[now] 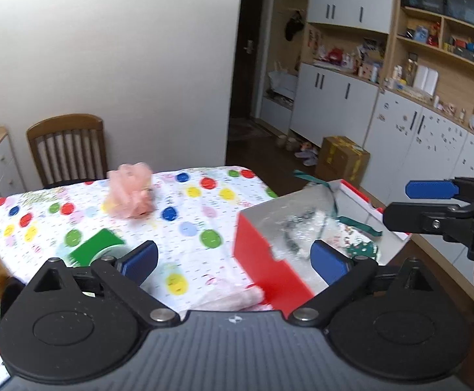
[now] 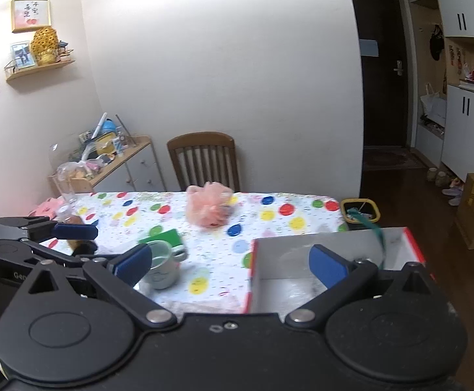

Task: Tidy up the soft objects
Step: 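Open the right gripper and withdraw it back over the table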

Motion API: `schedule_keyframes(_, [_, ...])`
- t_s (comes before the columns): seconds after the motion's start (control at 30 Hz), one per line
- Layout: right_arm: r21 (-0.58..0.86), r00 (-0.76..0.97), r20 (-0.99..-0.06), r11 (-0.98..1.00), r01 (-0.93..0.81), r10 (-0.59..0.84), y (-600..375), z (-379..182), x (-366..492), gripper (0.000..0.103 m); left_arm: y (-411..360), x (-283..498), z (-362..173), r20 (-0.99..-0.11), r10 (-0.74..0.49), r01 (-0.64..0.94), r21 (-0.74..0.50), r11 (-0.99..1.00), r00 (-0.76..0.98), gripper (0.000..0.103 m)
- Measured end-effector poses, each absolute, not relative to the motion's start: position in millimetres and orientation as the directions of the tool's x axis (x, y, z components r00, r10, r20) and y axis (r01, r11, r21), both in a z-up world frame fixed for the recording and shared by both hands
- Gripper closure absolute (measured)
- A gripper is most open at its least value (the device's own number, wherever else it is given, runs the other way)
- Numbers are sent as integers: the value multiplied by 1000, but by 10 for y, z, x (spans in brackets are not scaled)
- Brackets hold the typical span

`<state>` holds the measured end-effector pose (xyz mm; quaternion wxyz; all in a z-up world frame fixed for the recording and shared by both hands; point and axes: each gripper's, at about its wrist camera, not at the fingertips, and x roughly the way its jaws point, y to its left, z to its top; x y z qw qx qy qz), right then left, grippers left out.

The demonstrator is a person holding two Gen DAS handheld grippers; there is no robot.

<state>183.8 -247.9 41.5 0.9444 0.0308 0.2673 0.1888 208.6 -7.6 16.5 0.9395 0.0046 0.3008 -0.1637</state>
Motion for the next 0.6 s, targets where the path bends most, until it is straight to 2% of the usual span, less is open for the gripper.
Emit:
schedule_keyframes(0.4, [185,748,-517,907,-377,416,-1788,207,1748,0,834,1891,-56,-522,-179,196,-23,980,834,0])
schedule_keyframes(0.6, [162,730,-558,915,-371,394,-1494,11,1841,0,1206,1925,-313,-562,-164,164,-52,985,810,0])
